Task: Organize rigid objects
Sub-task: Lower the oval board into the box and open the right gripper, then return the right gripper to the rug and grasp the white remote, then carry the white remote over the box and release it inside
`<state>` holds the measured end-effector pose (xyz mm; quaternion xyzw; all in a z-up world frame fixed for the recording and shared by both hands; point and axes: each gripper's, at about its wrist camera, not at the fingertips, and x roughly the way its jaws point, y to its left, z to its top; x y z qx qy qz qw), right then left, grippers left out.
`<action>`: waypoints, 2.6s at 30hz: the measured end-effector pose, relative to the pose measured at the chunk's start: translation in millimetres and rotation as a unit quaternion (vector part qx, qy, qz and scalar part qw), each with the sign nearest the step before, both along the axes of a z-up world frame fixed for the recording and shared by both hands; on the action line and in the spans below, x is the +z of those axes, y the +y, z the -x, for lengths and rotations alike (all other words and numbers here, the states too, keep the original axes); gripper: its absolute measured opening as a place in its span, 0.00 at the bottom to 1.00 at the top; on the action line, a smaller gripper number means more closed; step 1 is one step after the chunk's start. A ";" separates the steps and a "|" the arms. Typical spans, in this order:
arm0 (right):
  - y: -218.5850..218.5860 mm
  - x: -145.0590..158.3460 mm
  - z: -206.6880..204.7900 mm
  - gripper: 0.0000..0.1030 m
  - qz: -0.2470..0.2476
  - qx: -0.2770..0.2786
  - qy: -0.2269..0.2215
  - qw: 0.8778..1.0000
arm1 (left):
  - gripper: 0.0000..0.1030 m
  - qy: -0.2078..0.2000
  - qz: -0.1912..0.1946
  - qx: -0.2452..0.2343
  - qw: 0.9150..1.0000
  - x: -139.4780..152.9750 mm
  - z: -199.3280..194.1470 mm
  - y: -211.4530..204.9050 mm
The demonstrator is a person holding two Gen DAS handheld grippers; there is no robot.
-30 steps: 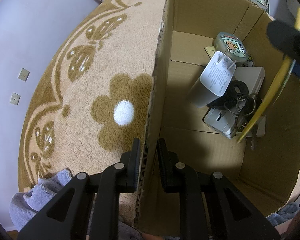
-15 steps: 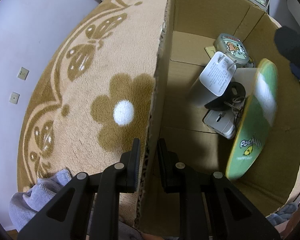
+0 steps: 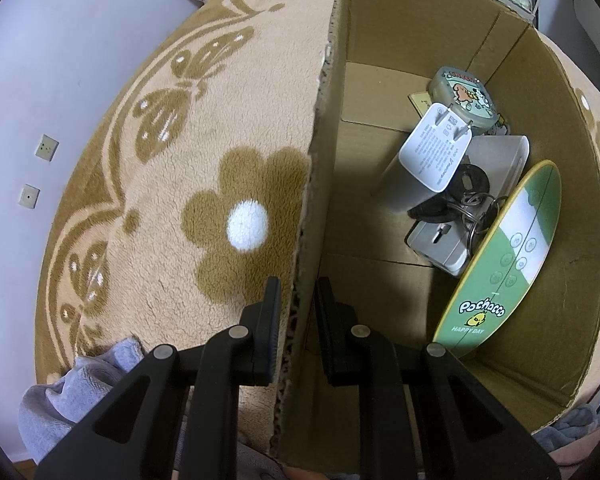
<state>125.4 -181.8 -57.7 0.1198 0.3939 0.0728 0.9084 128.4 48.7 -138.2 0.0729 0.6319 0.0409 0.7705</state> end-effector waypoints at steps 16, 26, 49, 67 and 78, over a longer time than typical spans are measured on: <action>-57.8 -52.7 -46.2 0.97 0.072 -0.001 0.053 0.996 | 0.17 0.000 0.000 0.000 1.000 -0.4 0.2 -0.4; -70.6 -102.4 -60.0 0.97 0.076 -0.009 0.104 0.992 | 0.17 0.001 0.000 0.000 1.000 -0.8 -0.1 0.9; -75.0 -130.1 -60.4 0.75 0.082 -0.007 0.156 0.984 | 0.17 -0.001 -0.006 -0.004 1.000 0.4 0.2 -0.6; -72.7 -119.9 -29.1 0.43 0.084 -0.060 0.120 0.987 | 0.17 -0.001 -0.007 -0.004 1.000 0.2 1.1 -1.3; -33.1 -72.3 -7.3 0.43 0.051 -0.009 0.068 0.996 | 0.17 -0.001 -0.007 -0.005 1.000 -0.1 1.6 -1.7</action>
